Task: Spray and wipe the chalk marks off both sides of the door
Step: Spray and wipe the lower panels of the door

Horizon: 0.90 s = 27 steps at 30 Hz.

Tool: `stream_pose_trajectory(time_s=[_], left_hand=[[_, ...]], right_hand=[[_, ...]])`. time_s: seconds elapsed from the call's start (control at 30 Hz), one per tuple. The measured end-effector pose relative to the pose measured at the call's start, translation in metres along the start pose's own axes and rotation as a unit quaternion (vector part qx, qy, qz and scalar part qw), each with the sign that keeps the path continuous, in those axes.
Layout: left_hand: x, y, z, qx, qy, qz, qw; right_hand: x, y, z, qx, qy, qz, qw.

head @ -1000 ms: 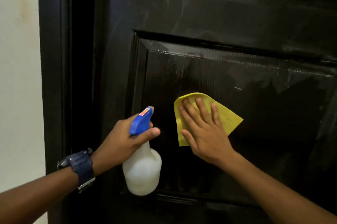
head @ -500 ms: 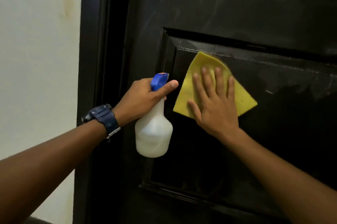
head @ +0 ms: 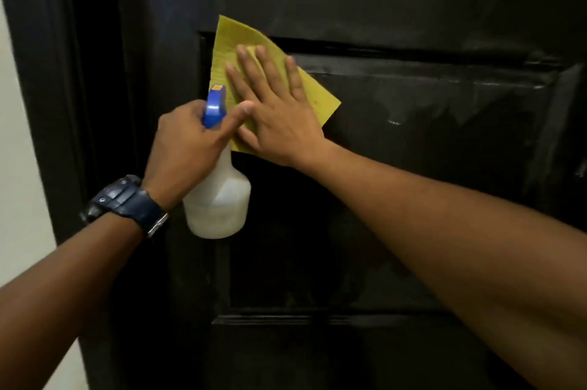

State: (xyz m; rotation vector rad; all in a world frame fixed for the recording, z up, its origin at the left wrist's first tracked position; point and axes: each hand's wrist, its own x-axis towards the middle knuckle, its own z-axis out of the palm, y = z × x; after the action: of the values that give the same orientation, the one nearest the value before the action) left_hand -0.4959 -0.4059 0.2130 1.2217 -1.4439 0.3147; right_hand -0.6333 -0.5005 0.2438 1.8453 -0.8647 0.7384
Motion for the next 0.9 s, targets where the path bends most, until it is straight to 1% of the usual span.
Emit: stream_pose_trajectory(time_s=[0.1,0.17,0.2,0.27,0.33,0.4,0.43,0.47,0.5,0.53,0.57,0.6,0.63,0.67,0.7,0.73,0.77,0.8,0.83,0.87,0.9], left_hand=[[-0.004,0.011,0.012,-0.004,-0.014,0.012,1.0],[-0.007,0.018,0.013,-0.009,-0.029,0.009,0.999],[-0.008,0.021,0.013,-0.015,-0.038,0.005,0.999],[-0.013,0.027,0.013,-0.035,-0.056,-0.003,0.998],[-0.014,0.038,0.013,-0.052,-0.067,-0.011,0.996],[-0.007,0.053,0.018,-0.072,-0.086,-0.005,0.994],[0.001,0.061,0.021,-0.077,-0.09,0.005,0.993],[0.011,0.071,0.025,-0.08,-0.088,0.019,0.993],[0.02,0.082,0.03,-0.083,-0.082,0.036,0.993],[0.028,0.094,0.037,-0.085,-0.074,0.053,0.992],[0.036,0.109,0.043,-0.084,-0.068,0.071,0.992],[0.044,0.125,0.049,-0.081,-0.059,0.086,0.991],[0.052,0.141,0.056,-0.077,-0.051,0.1,0.991],[0.058,0.159,0.062,-0.075,-0.05,0.111,0.99],[0.064,0.172,0.064,-0.079,-0.063,0.115,0.988],[0.067,0.186,0.067,-0.088,-0.09,0.113,0.986],[0.071,0.198,0.073,-0.098,-0.117,0.109,0.982],[0.074,0.205,0.076,-0.106,-0.126,0.111,0.98],[0.075,0.21,0.078,-0.11,-0.125,0.119,0.979],[0.075,0.213,0.081,-0.112,-0.121,0.126,0.978],[0.074,0.213,0.082,-0.117,-0.118,0.129,0.978]], right_hand=[[-0.044,0.045,0.008,-0.023,-0.004,-0.033,0.999],[-0.088,0.093,0.016,-0.023,-0.008,-0.003,1.0],[-0.116,0.121,0.021,-0.015,-0.01,0.038,0.999],[-0.177,0.173,0.025,0.016,-0.02,0.182,0.983],[-0.217,0.206,0.026,0.062,-0.018,0.336,0.94],[-0.215,0.206,0.025,0.113,0.013,0.446,0.888],[-0.203,0.2,0.024,0.122,0.029,0.478,0.869],[-0.187,0.19,0.021,0.119,0.044,0.486,0.865],[-0.17,0.179,0.02,0.109,0.056,0.448,0.886],[-0.151,0.167,0.019,0.097,0.065,0.368,0.922],[-0.134,0.154,0.018,0.085,0.068,0.251,0.962],[-0.116,0.139,0.021,0.08,0.069,0.131,0.986],[-0.102,0.125,0.02,0.079,0.068,0.046,0.993],[-0.095,0.118,0.013,0.07,0.038,0.009,0.997],[-0.088,0.113,0.01,0.115,0.037,0.015,0.993],[-0.089,0.117,0.002,0.185,0.008,0.045,0.982],[-0.094,0.134,-0.001,0.229,-0.027,0.064,0.971],[-0.098,0.15,-0.012,0.223,-0.043,0.058,0.972],[-0.106,0.171,-0.015,0.165,-0.054,0.043,0.984],[-0.119,0.197,-0.016,0.138,-0.049,0.058,0.987],[-0.136,0.228,-0.011,0.113,-0.026,0.09,0.989]])
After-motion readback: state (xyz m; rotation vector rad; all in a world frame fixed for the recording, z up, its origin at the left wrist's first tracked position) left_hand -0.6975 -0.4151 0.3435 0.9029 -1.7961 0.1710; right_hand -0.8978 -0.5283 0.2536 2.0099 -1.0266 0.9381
